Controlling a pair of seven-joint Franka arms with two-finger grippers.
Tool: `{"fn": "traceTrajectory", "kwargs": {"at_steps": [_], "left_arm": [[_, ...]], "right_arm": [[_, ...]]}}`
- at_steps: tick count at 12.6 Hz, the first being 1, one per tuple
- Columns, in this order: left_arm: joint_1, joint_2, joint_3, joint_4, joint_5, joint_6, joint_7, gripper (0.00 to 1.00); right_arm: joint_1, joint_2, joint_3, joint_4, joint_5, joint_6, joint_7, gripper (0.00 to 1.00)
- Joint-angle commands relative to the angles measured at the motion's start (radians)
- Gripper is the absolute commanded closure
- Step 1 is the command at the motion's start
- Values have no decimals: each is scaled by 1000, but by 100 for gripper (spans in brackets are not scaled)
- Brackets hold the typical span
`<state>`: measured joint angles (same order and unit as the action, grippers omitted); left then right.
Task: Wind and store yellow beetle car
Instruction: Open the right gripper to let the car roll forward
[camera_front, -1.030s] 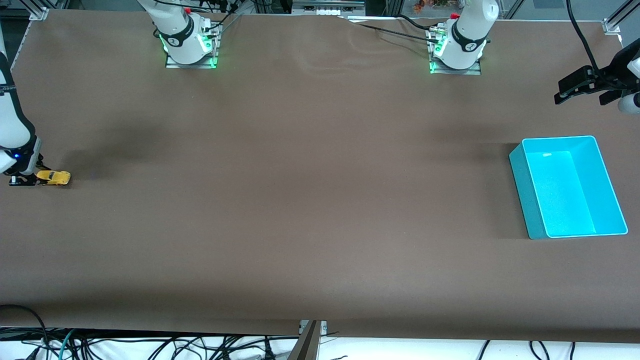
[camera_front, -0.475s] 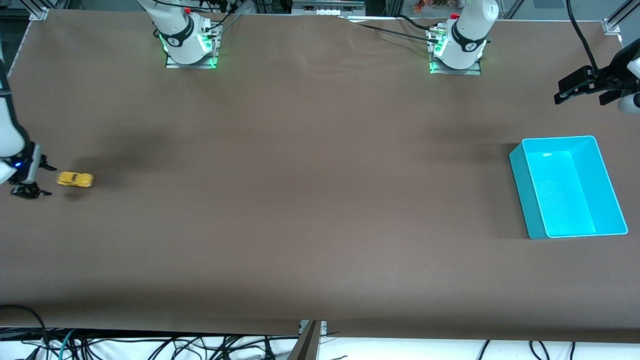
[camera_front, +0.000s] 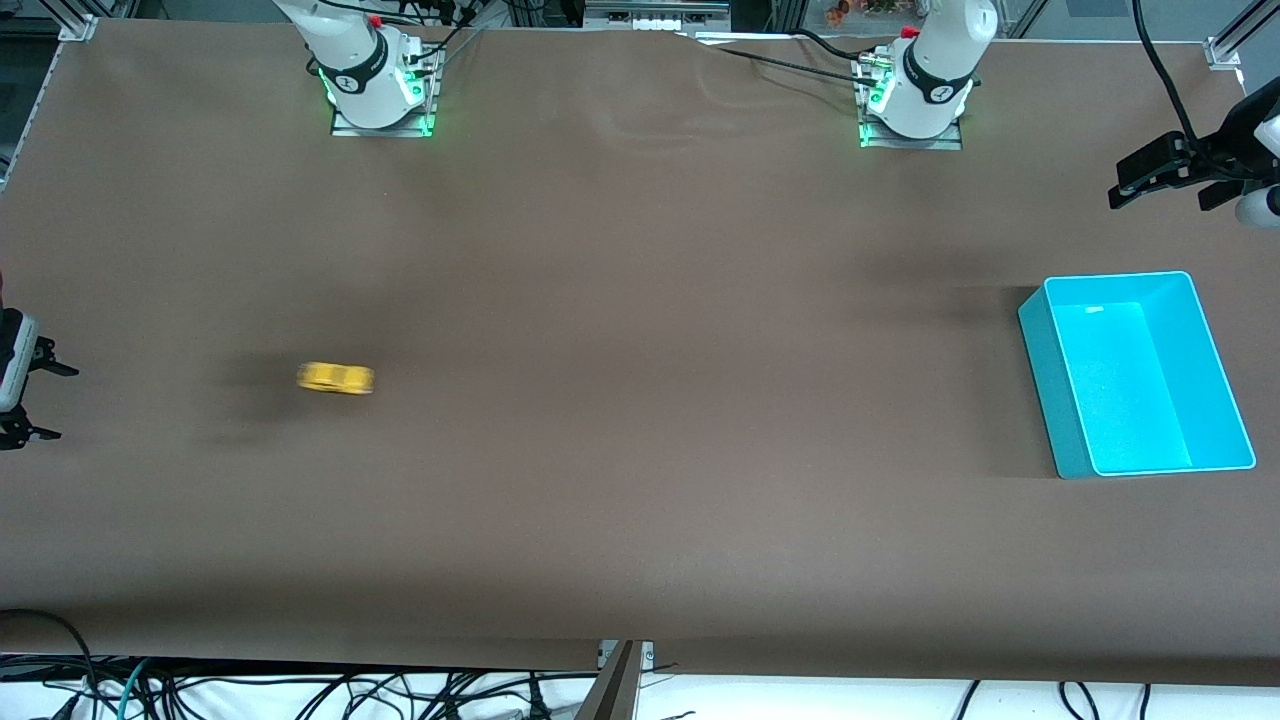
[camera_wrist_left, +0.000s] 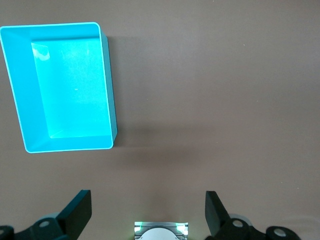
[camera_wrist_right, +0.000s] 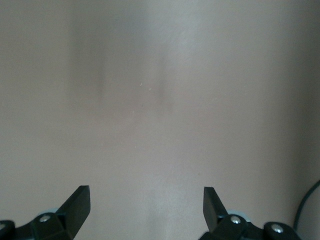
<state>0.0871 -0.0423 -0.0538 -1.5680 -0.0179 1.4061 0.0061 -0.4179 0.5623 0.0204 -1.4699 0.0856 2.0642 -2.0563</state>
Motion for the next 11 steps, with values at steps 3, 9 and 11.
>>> {"fn": "traceTrajectory", "kwargs": {"at_steps": [3, 9, 11], "left_arm": [[6, 10, -1, 23, -19, -19, 3, 0], [8, 15, -1, 23, -19, -19, 3, 0], [8, 15, -1, 23, -19, -19, 2, 0]], "right_arm": [[59, -38, -7, 83, -6, -157, 285, 0], [209, -39, -4, 315, -55, -498, 1104, 0], [272, -41, -4, 342, -50, -533, 1350, 0]]}}
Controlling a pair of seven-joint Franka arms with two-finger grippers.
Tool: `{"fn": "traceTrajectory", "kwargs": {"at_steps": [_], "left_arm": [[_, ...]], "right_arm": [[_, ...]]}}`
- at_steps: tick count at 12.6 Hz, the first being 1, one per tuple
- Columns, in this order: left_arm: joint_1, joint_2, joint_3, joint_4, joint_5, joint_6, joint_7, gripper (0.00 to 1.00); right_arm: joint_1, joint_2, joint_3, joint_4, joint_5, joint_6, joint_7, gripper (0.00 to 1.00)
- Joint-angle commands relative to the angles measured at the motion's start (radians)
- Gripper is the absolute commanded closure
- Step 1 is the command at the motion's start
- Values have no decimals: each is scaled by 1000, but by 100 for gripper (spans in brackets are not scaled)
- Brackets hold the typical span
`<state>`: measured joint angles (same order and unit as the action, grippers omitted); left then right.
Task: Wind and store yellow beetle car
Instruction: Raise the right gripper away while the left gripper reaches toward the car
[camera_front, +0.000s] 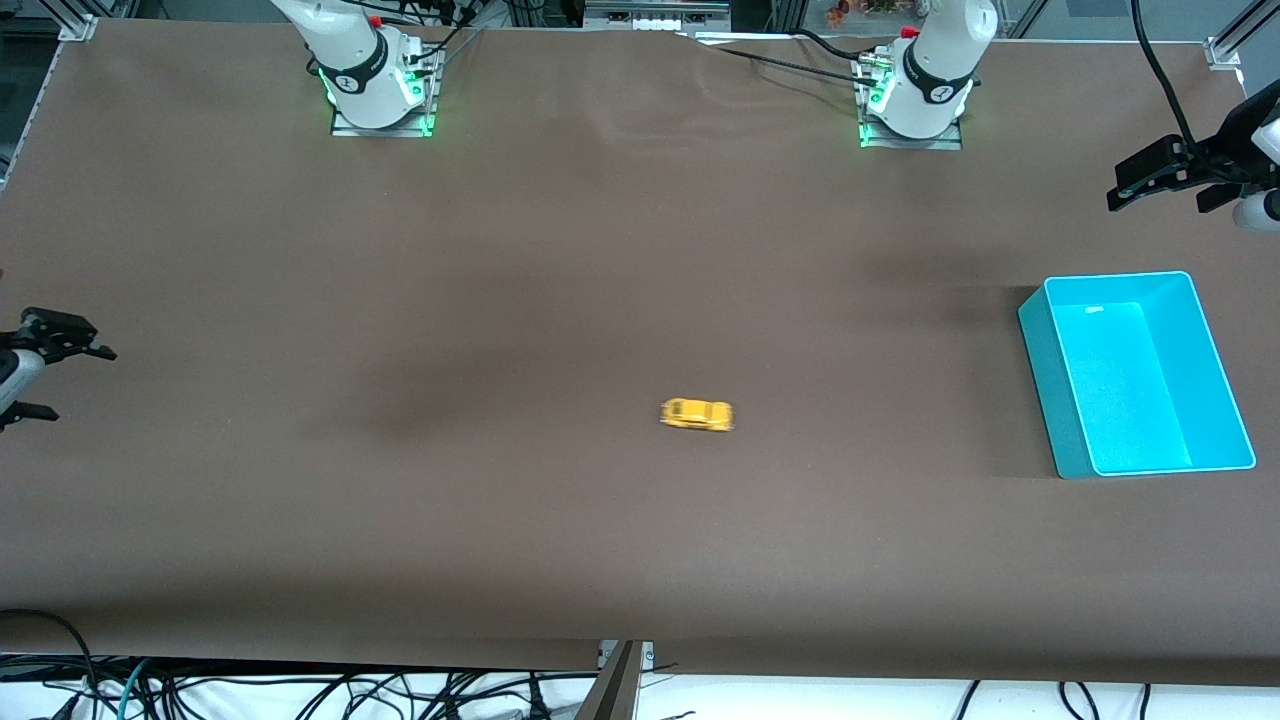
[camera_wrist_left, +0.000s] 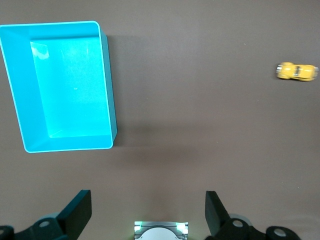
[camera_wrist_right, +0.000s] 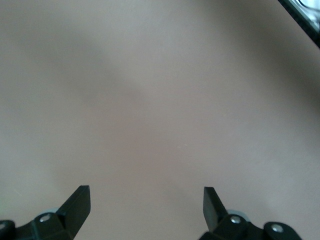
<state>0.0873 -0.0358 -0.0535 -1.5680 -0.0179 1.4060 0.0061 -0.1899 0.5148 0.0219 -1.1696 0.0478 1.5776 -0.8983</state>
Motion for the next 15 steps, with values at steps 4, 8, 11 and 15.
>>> {"fn": "traceTrajectory", "kwargs": {"at_steps": [4, 8, 11, 15], "left_arm": [[8, 8, -2, 23, -19, -21, 2, 0], [6, 20, -2, 23, -19, -21, 0, 0], [8, 33, 0, 23, -19, -41, 0, 0], [18, 33, -3, 25, -19, -52, 3, 0]], "right_arm": [[162, -55, -5, 47, -20, -93, 396, 0], [257, -70, -7, 51, -46, -160, 535, 0], [248, -133, -10, 47, -49, -72, 544, 0], [199, -247, -13, -46, -52, -47, 547, 0]]}}
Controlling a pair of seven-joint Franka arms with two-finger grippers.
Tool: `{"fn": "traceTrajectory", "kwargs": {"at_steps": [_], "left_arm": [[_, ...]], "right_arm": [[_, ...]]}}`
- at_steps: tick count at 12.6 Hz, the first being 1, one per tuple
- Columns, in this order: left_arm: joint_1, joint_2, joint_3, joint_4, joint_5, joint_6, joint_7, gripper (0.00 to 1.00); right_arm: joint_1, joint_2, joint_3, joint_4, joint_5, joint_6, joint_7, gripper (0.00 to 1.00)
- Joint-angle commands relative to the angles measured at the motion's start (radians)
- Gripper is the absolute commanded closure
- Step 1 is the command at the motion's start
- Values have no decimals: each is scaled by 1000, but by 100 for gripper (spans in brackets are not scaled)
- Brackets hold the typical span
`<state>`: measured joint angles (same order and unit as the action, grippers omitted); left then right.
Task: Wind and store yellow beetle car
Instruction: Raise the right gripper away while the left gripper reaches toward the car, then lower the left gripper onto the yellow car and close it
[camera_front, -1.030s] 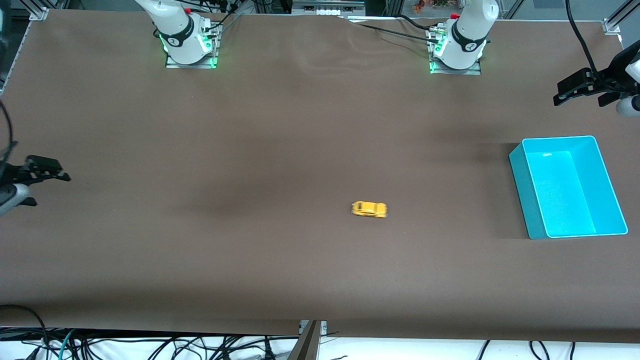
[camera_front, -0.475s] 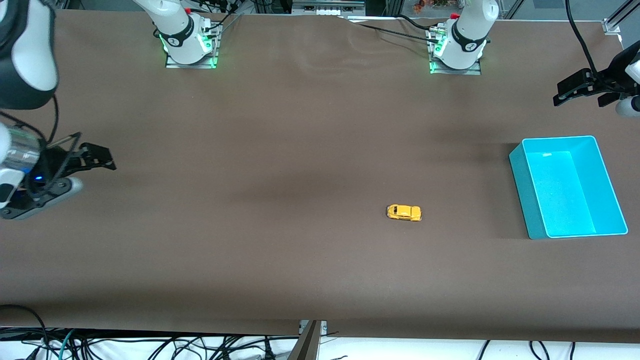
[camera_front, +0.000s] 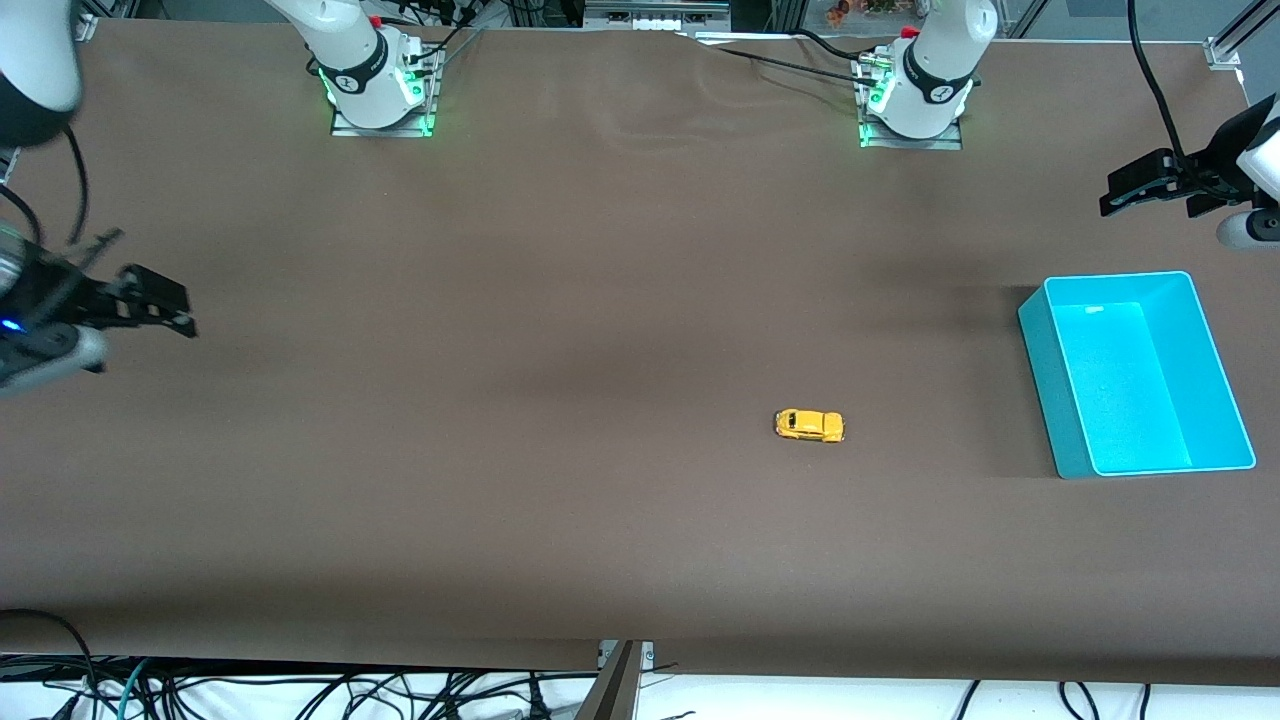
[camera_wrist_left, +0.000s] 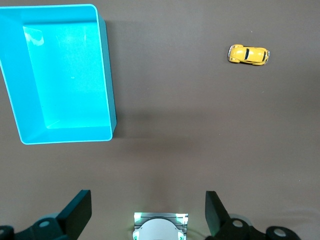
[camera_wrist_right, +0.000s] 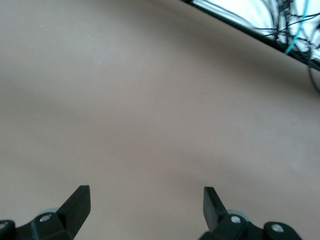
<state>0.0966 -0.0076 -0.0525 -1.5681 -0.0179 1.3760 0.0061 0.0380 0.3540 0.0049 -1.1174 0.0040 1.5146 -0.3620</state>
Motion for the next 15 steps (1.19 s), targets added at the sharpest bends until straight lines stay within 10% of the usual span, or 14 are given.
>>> {"fn": "traceTrajectory", "kwargs": {"at_steps": [1, 5, 15], "left_arm": [[8, 3, -7, 26, -23, -23, 2, 0], [8, 8, -7, 26, -46, -12, 14, 0], [-273, 273, -3, -101, -60, 385, 12, 0]], "right_arm": [[-59, -116, 6, -161, -4, 39, -3, 0], [-72, -245, 9, -323, -12, 21, 59, 0], [-73, -204, 6, -332, -24, -2, 198, 0]]}}
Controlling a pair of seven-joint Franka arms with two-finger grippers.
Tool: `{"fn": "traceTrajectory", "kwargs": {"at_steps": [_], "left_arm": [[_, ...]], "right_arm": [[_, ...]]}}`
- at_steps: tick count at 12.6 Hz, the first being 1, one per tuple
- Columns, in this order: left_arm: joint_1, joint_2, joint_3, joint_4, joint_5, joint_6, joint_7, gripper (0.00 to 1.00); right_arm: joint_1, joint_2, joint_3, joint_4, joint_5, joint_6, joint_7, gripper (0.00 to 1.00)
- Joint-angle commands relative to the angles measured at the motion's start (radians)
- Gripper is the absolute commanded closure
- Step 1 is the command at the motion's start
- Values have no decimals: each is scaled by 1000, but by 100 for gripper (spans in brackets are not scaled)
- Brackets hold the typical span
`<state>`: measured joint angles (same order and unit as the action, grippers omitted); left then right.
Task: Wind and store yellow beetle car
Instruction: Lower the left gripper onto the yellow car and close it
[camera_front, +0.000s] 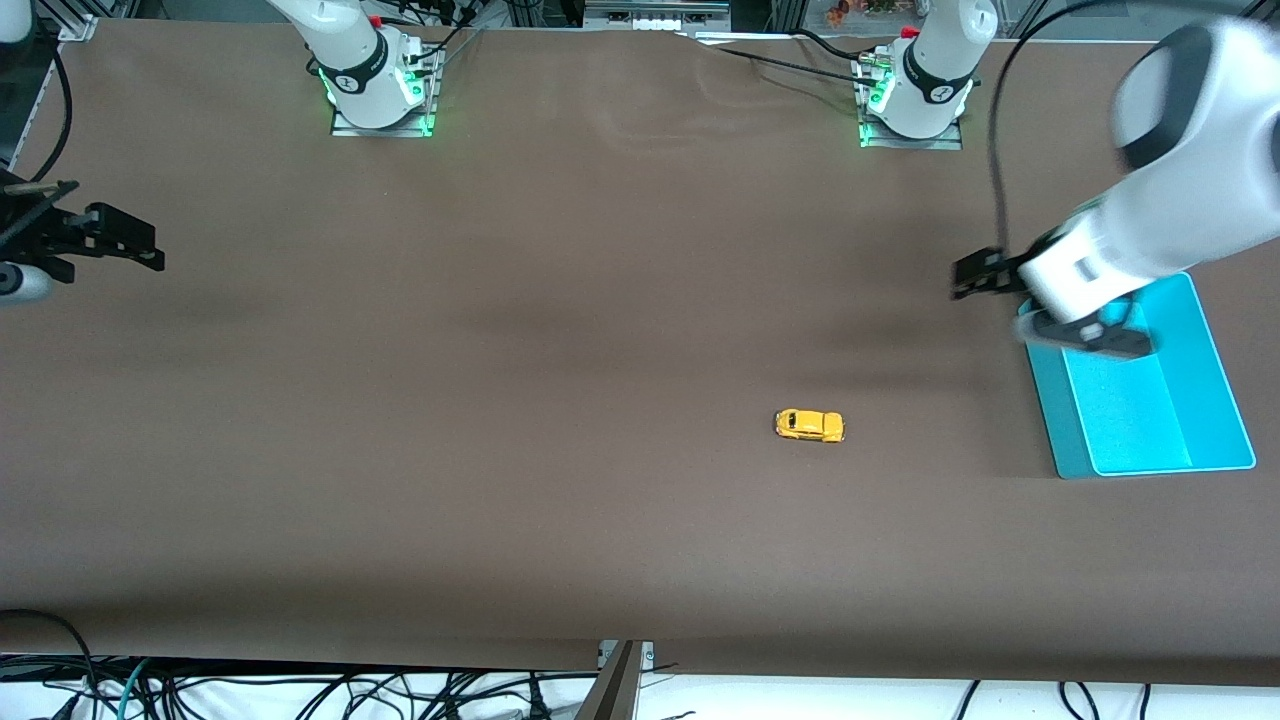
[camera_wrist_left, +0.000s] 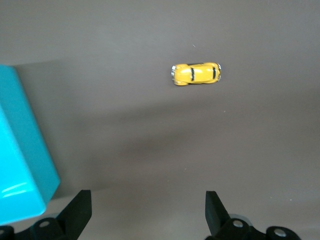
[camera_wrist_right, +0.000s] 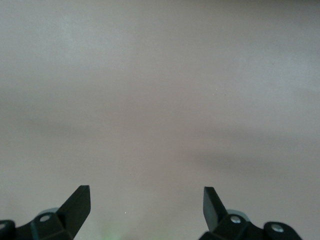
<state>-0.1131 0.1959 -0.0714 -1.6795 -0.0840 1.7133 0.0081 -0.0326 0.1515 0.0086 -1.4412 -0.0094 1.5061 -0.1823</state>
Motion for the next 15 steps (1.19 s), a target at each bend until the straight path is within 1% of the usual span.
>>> {"fn": "traceTrajectory", "kwargs": {"at_steps": [1, 3, 5, 8, 11, 14, 15], "left_arm": [[-79, 95, 15, 9, 7, 116, 12, 0], [-125, 163, 15, 9, 7, 227, 51, 0], [-146, 227, 16, 9, 6, 326, 183, 0], [-148, 321, 18, 9, 6, 457, 517, 0], [-184, 407, 47, 9, 6, 596, 848, 0], [-214, 453, 55, 14, 9, 644, 999, 0], [-221, 468, 55, 14, 27, 663, 1057, 0]], "right_arm": [[-3, 12, 1, -5, -14, 6, 17, 0], [-3, 14, -1, -5, -12, 8, 17, 0], [-6, 16, -1, -5, -11, 9, 17, 0], [-6, 16, -1, -4, -9, 13, 15, 0], [-4, 16, -1, -5, -4, 9, 15, 0], [-4, 16, -1, -4, -3, 11, 15, 0], [-4, 16, -1, -4, -3, 11, 15, 0]]}}
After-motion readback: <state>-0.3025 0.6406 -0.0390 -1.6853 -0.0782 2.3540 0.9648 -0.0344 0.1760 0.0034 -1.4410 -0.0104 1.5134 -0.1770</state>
